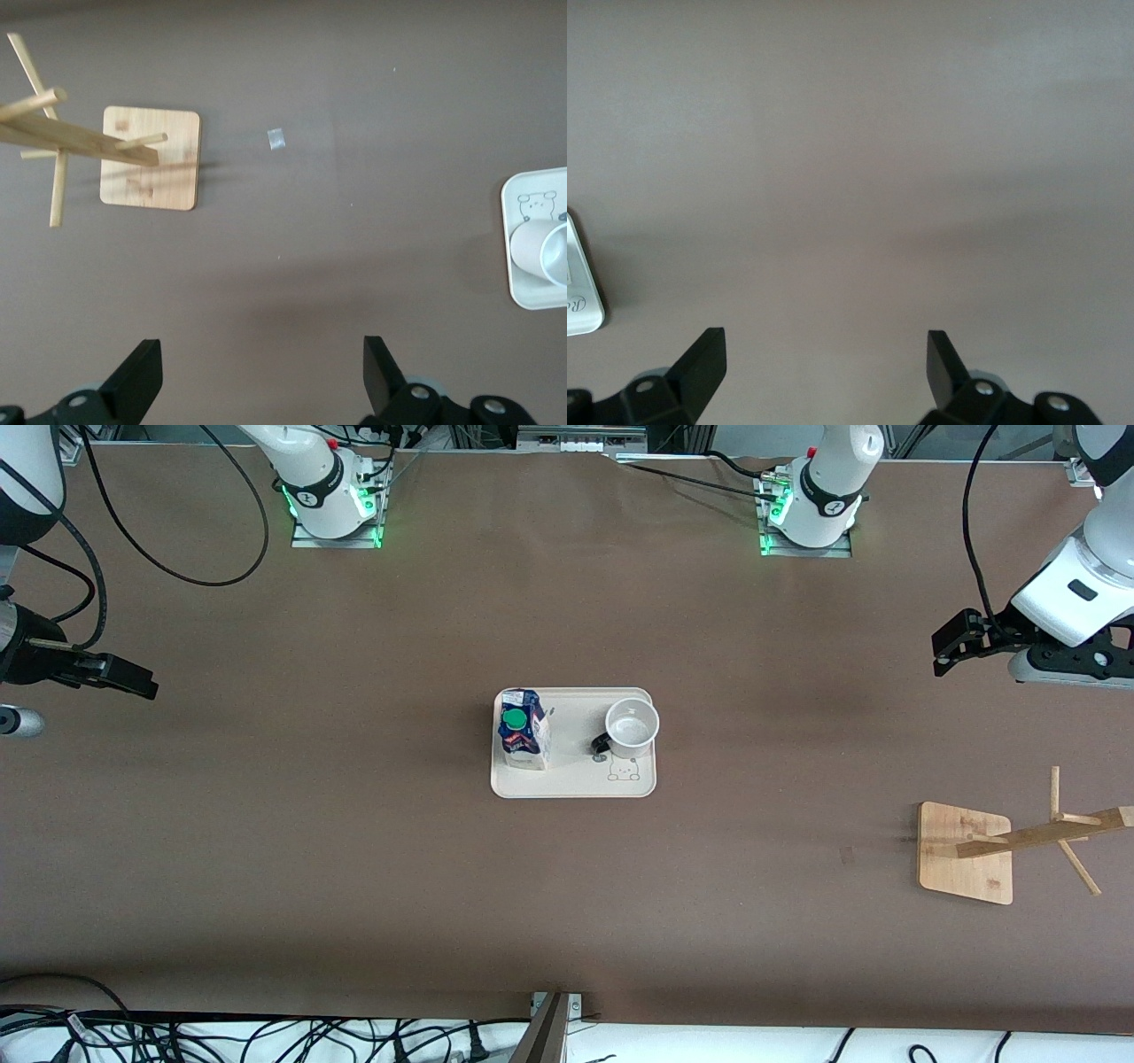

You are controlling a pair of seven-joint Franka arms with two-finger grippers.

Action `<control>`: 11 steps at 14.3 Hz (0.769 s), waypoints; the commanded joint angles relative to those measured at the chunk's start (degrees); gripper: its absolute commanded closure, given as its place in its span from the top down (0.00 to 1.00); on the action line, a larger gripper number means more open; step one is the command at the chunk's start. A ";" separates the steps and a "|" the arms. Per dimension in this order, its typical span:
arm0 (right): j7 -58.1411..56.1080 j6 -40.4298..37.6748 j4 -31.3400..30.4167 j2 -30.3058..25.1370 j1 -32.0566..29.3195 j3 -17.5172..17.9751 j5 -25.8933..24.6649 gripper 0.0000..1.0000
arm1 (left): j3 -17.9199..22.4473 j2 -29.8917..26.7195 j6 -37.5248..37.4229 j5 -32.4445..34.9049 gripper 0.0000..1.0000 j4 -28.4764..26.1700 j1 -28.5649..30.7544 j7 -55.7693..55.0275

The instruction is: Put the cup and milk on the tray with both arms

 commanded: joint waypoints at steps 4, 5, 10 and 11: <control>0.16 -0.08 0.18 -0.69 -0.31 -0.10 -0.61 1.00 | 0.81 0.45 -2.45 -1.01 1.00 1.61 -1.23 -1.98; 0.16 0.45 -0.17 -0.96 -0.22 -0.28 -0.69 1.00 | 0.55 0.45 -2.54 -0.93 1.00 1.61 -1.23 -2.07; 1.39 4.04 -4.29 -3.76 -0.31 -0.46 -0.78 1.00 | 0.46 0.45 -2.54 -0.93 1.00 1.70 -1.23 -2.07; 1.13 6.06 -5.87 -4.47 -0.39 -1.67 -0.35 1.00 | 0.46 0.45 -2.54 -0.93 1.00 1.62 -1.14 -2.07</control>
